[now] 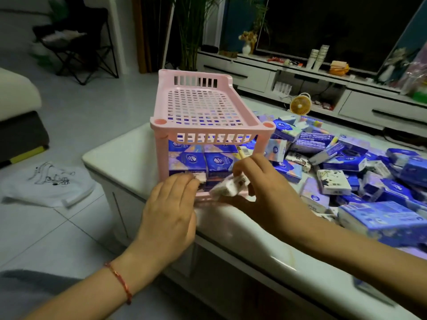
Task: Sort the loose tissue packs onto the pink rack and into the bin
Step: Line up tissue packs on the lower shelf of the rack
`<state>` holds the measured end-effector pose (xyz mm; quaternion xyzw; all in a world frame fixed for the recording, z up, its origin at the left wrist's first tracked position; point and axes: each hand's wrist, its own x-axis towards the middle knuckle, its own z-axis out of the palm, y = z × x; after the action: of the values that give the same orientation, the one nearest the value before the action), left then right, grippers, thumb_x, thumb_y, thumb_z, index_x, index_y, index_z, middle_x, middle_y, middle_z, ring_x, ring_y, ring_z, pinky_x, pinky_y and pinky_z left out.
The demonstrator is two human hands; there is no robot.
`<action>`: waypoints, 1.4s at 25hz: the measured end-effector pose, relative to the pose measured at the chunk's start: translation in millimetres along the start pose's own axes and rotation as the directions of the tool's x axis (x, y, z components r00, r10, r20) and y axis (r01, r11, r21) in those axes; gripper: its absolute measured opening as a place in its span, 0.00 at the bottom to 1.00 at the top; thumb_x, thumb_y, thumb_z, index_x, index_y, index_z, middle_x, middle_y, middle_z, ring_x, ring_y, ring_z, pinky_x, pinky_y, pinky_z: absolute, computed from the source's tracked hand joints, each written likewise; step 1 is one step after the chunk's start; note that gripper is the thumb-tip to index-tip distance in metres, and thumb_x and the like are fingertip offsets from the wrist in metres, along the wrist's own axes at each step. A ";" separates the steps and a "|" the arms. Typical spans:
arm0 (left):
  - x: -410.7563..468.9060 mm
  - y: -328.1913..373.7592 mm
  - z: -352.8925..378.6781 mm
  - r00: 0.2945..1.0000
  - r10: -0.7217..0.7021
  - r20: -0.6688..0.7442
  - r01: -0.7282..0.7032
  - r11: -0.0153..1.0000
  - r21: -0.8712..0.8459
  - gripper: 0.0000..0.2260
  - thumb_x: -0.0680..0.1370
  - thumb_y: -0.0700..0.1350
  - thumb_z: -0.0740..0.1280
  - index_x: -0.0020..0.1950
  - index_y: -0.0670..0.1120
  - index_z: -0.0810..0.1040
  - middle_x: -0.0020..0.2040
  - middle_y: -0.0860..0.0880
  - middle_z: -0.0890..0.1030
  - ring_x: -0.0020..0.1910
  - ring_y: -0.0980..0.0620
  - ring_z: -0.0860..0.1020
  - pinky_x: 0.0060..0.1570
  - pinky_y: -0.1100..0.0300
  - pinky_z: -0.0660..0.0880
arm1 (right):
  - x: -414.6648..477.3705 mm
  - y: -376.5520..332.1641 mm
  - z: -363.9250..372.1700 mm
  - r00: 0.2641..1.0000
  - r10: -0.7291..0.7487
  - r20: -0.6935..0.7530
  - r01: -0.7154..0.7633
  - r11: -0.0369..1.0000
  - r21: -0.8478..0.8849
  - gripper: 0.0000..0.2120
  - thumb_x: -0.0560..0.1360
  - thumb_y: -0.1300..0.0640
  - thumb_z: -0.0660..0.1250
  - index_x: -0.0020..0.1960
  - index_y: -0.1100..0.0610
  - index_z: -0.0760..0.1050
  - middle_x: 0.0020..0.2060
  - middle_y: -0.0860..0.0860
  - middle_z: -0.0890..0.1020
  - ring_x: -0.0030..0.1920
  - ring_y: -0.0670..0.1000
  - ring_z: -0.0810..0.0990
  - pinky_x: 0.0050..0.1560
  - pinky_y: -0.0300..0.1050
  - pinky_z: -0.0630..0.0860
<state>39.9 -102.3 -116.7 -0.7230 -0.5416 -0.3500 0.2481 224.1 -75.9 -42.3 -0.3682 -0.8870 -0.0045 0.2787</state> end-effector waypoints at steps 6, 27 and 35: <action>-2.4 -4.6 -3.4 1.000 0.005 0.017 -0.005 1.000 0.013 0.19 0.70 0.43 0.56 0.60 0.40 0.68 0.55 0.39 0.80 0.57 0.45 0.69 0.54 0.54 0.65 | 6.9 11.8 14.0 0.985 -0.066 -0.157 0.043 0.988 -0.150 0.10 0.75 0.60 0.62 0.55 0.63 0.72 0.48 0.59 0.75 0.39 0.58 0.78 0.34 0.47 0.78; -10.8 7.6 -5.1 1.000 0.005 -0.022 -0.010 0.976 -0.215 0.13 0.71 0.41 0.59 0.55 0.45 0.70 0.56 0.45 0.70 0.57 0.46 0.69 0.59 0.56 0.66 | -16.4 28.2 33.0 0.934 0.285 -0.216 -0.251 0.953 0.171 0.14 0.74 0.58 0.62 0.57 0.53 0.63 0.49 0.48 0.67 0.39 0.41 0.67 0.39 0.35 0.66; -12.3 10.5 -12.3 0.980 -0.051 0.193 0.120 0.924 -0.364 0.09 0.72 0.44 0.57 0.52 0.50 0.69 0.47 0.51 0.74 0.46 0.59 0.70 0.42 0.69 0.70 | 0.0 10.6 27.3 0.921 0.385 -0.064 -0.349 0.885 0.307 0.08 0.74 0.63 0.64 0.51 0.55 0.69 0.48 0.51 0.74 0.46 0.48 0.75 0.46 0.37 0.73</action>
<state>45.0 -122.0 -118.3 -0.7611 -0.5163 -0.3906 0.0404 217.6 -62.4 -67.5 -0.4838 -0.7730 0.1555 0.3797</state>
